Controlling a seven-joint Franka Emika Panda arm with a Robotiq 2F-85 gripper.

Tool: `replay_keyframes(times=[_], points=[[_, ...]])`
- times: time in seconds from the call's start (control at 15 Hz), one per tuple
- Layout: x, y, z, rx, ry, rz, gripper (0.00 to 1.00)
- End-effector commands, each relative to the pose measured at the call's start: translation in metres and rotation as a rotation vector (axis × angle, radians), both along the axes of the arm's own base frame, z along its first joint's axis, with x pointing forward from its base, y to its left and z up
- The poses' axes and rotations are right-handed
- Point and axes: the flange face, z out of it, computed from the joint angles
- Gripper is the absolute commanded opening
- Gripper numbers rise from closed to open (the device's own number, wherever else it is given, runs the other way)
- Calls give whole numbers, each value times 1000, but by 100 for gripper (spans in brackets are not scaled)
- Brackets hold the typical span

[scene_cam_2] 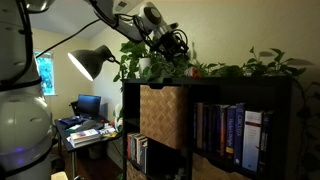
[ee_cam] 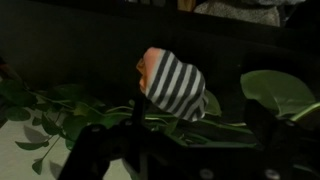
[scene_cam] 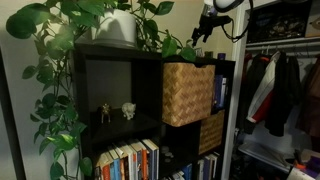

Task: Slightly pull the basket and pick up two pairs of socks and place them on top of the book shelf. Push the basket back inward.

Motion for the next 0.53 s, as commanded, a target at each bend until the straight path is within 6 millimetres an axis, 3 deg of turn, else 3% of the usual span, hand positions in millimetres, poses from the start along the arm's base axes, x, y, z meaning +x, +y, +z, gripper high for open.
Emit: replay_keyframes(times=[0.0,0.47], points=[[-26,1,-2,41,60,-17,100],[-33,1,-47,143,212,-72,100]])
